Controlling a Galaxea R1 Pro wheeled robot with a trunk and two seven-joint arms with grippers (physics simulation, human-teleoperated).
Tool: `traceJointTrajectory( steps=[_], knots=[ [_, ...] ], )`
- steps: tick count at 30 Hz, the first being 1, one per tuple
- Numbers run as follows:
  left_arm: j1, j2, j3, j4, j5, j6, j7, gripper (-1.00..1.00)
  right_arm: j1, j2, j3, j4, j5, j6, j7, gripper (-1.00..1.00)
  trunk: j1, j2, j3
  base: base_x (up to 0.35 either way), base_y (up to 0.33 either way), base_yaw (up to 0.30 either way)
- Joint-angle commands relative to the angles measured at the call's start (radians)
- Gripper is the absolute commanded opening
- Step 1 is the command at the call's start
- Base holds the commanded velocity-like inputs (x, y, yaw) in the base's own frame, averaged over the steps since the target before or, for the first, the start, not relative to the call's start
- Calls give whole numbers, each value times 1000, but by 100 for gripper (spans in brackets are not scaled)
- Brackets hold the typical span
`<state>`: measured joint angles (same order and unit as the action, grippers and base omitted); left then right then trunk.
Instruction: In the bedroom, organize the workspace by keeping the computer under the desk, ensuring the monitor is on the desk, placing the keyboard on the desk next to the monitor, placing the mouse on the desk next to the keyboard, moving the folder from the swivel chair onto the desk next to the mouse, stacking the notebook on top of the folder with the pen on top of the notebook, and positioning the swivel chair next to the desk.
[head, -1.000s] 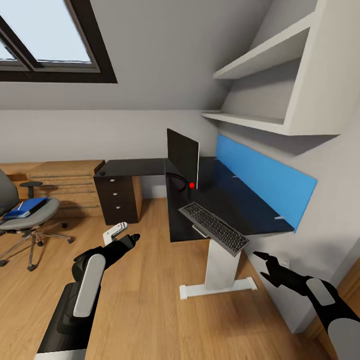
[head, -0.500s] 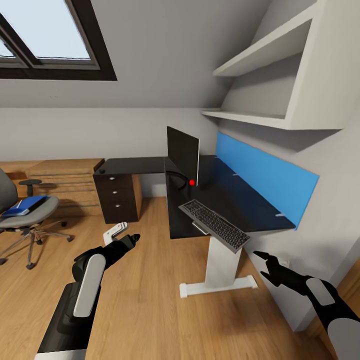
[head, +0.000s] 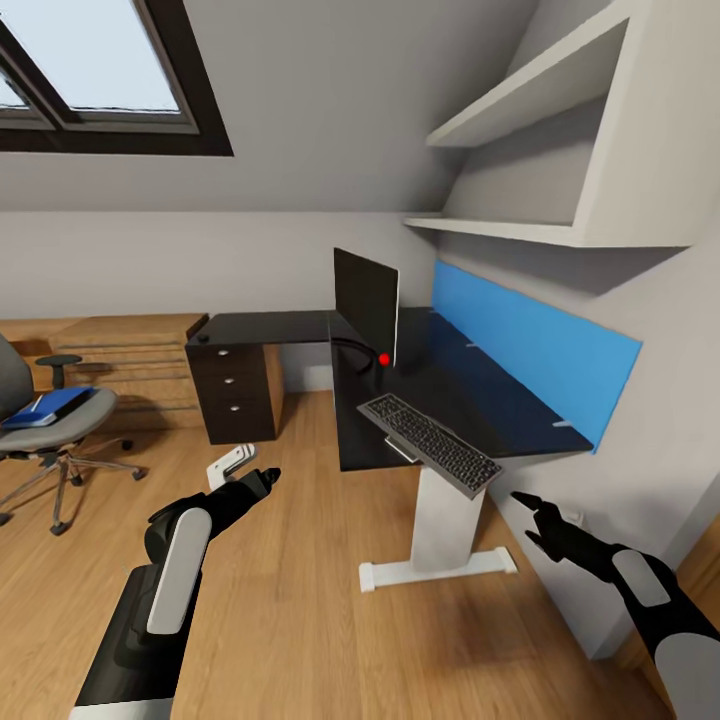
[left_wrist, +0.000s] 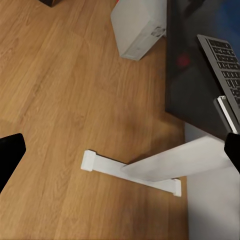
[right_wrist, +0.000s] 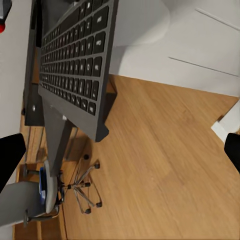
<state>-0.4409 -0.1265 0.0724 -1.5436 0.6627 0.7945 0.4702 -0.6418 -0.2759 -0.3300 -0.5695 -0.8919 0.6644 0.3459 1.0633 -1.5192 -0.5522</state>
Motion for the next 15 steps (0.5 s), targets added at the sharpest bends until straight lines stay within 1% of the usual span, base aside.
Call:
traceJointTrajectory(
  steps=[1, 6, 11, 15],
  knots=[
    [-1, -1, 1, -1, 11, 3, 8, 100, -1, 1, -4, -5, 1, 7, 2, 100, 4, -8, -4, 0, 0, 0],
    [-1, -1, 1, -1, 11, 3, 8, 100, -1, 1, -8, -21, 1, 0, -1, 100, 23, -43, -20, 0, 0, 0],
    [-1, -1, 1, -1, 11, 3, 8, 100, -1, 3, -25, -24, 1, -22, -2, 100, 42, -78, -36, 0, 0, 0],
    [-1, -1, 1, -1, 11, 3, 8, 100, -1, 3, -29, -24, 1, -28, -2, 100, 58, -106, -48, 0, 0, 0]
  ],
)
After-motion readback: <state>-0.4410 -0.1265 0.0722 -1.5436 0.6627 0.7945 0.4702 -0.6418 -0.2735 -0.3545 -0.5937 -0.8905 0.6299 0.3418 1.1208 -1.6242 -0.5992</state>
